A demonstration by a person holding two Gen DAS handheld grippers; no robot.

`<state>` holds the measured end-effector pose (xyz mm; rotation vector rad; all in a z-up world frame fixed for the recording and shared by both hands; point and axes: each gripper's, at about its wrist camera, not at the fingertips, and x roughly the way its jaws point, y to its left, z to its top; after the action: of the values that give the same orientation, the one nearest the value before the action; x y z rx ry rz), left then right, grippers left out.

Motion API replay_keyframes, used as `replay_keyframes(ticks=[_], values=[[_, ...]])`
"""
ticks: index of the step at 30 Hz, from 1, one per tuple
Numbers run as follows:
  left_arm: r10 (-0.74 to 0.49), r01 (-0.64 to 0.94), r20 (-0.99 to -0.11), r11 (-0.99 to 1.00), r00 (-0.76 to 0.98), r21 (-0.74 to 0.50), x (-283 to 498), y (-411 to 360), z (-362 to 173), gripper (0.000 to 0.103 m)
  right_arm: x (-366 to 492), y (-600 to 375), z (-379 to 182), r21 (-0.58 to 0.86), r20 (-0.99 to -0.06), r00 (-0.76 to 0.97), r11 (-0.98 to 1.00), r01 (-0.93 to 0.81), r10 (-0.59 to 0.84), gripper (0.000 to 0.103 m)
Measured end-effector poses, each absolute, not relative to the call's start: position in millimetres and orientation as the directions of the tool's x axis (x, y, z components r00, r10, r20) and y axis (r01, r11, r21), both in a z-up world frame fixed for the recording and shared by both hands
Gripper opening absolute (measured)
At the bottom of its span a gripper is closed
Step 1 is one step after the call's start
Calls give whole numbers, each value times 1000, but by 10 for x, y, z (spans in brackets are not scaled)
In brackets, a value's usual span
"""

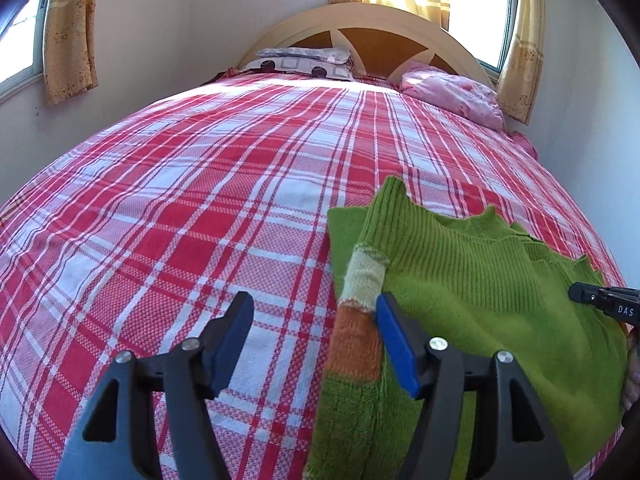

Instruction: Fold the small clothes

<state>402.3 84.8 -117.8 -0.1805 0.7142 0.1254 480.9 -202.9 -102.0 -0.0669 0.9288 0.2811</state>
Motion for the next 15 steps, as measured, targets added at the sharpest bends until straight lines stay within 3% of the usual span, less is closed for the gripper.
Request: replay_keyframes(ticks=[4, 8, 10, 11, 13, 15], values=[[74, -204, -641, 970, 764, -132, 3973, 882, -1174, 80, 4914, -2018, -959, 2, -768, 624, 975, -222, 144, 3], [98, -234, -663, 965, 742, -118, 4025, 900, -1221, 80, 5071, -2084, -1168, -18, -793, 603, 986, -165, 86, 3], [100, -246, -652, 960, 751, -135, 3993, 935, -1206, 80, 5073, -2135, -1221, 40, -800, 584, 983, -179, 139, 7], [102, -251, -648, 958, 754, -141, 3978, 949, -1207, 80, 5034, -2153, -1203, 45, -798, 584, 982, -183, 146, 11], [108, -269, -646, 951, 756, -155, 3932, 997, -1205, 80, 4889, -2214, -1111, 27, -799, 587, 983, -182, 130, 44], [104, -278, -657, 946, 747, -166, 3888, 1039, -1212, 80, 4673, -2377, -996, 79, -784, 595, 980, -183, 175, 47]])
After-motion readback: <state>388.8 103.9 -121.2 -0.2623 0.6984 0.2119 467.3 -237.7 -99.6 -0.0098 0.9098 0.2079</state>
